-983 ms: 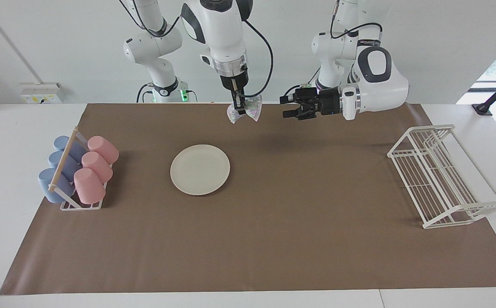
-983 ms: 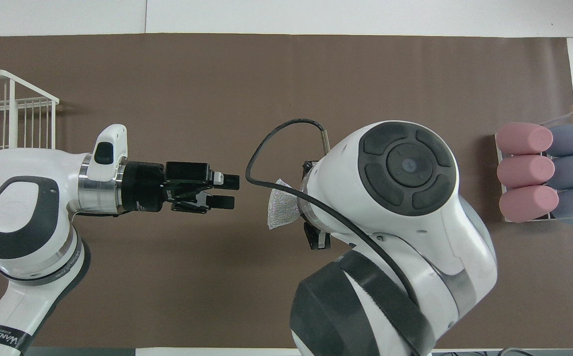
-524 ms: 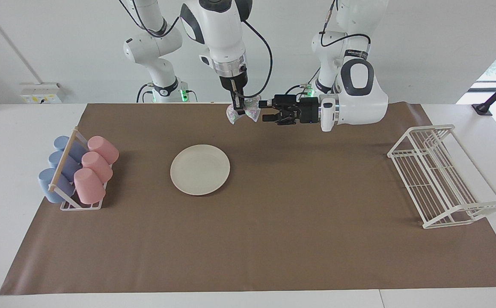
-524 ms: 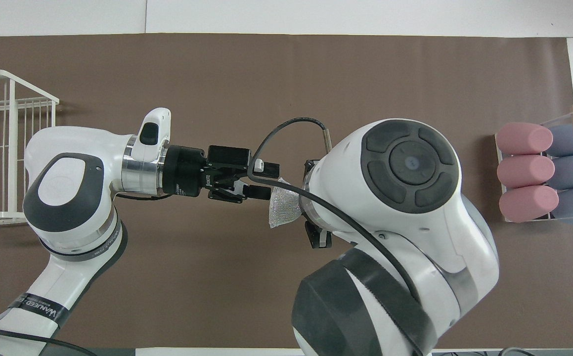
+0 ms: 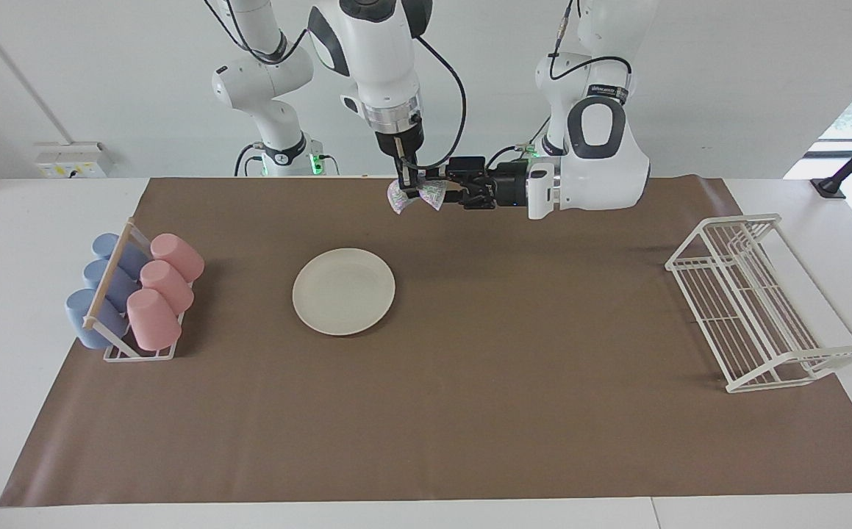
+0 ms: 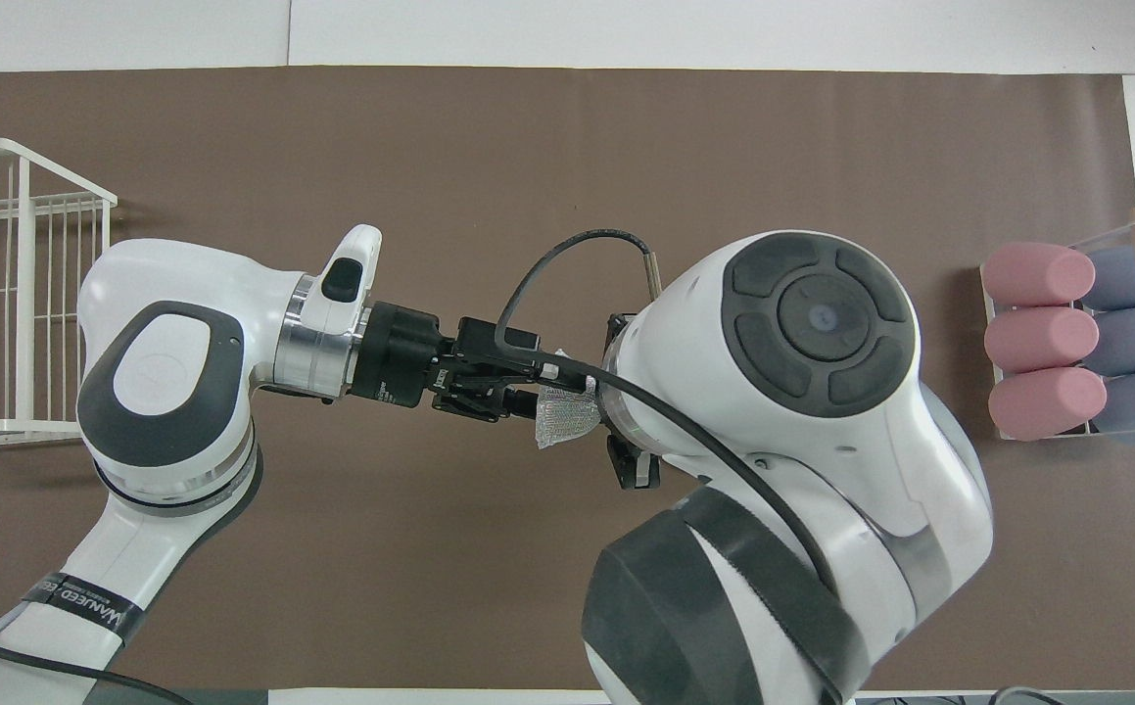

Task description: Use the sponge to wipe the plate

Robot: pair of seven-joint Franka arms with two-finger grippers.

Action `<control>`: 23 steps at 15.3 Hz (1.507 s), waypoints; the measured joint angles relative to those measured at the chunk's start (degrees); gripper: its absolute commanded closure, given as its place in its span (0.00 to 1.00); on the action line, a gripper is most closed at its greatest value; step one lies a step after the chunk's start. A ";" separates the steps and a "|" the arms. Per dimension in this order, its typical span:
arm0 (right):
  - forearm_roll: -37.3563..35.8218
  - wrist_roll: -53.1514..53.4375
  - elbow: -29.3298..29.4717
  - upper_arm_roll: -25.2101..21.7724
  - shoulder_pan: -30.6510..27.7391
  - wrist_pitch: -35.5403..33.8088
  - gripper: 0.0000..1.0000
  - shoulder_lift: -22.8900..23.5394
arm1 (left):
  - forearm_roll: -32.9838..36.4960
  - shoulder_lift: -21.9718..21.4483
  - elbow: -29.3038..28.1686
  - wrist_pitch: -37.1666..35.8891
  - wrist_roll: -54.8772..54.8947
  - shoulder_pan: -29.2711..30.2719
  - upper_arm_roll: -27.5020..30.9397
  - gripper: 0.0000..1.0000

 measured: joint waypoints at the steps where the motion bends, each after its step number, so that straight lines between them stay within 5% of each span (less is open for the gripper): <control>1: 0.00 0.00 0.00 0.00 -0.02 0.00 1.00 0.00 | 0.16 0.01 0.33 -0.40 -0.44 0.04 0.19 0.24; 5: 0.00 0.00 0.00 -0.01 -0.04 0.00 1.00 0.02 | 1.25 0.19 0.71 -1.20 -0.93 0.33 0.50 0.92; 6: 0.00 0.00 0.00 -0.01 -0.05 0.00 1.00 0.02 | 1.78 0.26 0.72 -1.31 -0.93 0.35 0.50 1.00; 11: -0.01 0.00 0.00 -0.01 -0.05 -0.03 1.00 0.23 | 2.11 0.29 1.07 -1.72 -1.24 0.36 0.42 1.00; 12: -0.01 0.00 0.00 -0.01 -0.05 -0.03 0.69 0.23 | 2.11 0.29 1.07 -1.76 -1.40 0.37 0.43 1.00; 13: -0.01 0.00 0.00 0.00 -0.07 -0.03 0.01 0.23 | 2.11 0.30 1.07 -1.81 -1.60 0.38 0.43 1.00; 19: -0.01 -10.20 0.12 -0.02 -4.42 -4.30 0.00 -0.71 | 2.21 0.39 1.11 -2.18 -2.73 0.40 0.25 1.00; 23: -0.48 -33.52 -0.31 -0.60 -15.35 -13.97 0.00 -3.03 | 2.80 0.39 1.15 -3.23 -3.28 1.59 0.77 1.00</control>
